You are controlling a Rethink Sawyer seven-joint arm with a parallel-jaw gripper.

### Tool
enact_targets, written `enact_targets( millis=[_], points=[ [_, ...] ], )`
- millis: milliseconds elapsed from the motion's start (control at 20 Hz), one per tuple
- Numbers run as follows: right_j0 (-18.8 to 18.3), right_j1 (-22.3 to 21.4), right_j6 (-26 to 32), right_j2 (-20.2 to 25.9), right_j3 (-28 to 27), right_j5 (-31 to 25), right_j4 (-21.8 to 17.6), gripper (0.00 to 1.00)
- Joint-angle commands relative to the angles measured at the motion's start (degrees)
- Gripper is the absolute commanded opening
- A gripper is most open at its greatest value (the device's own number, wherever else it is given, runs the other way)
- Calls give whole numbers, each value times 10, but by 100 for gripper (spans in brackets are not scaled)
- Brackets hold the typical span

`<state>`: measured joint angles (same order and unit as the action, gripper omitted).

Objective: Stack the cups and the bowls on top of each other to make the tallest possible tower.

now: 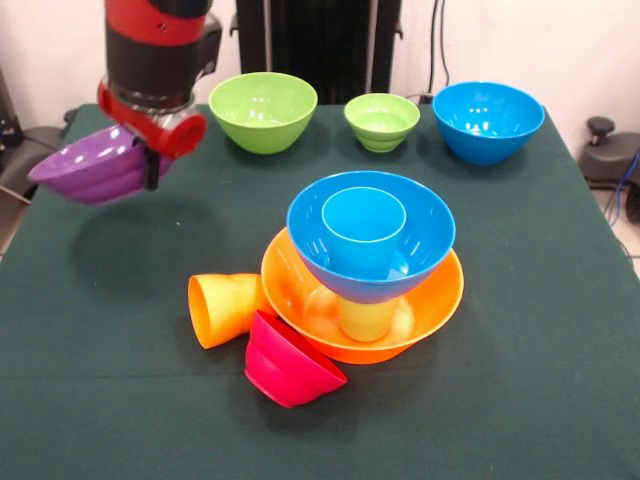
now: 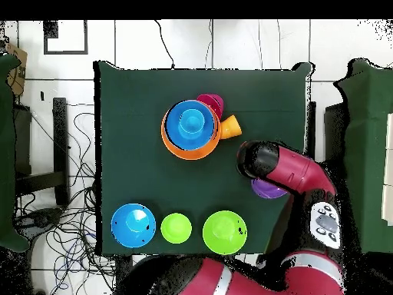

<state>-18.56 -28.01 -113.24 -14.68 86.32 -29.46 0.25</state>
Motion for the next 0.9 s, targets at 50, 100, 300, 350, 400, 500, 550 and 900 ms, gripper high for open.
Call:
enact_targets(
  millis=[50,100,300,350,400,500,550,900],
  points=[
    [48,-43,-115,-16,-6,-161,28,0],
    [52,-46,-116,-21,-13,-174,28,0],
    [66,-54,-128,-31,-59,-252,33,0],
    [74,-55,-139,-35,-71,-272,36,0],
    [78,-57,-145,-36,-74,-282,38,0],
    [85,-63,-152,-39,-89,-315,41,0],
    [89,-68,-155,-43,-95,-332,41,0],
    [111,-44,-208,-51,-160,-376,60,0]
  ],
)
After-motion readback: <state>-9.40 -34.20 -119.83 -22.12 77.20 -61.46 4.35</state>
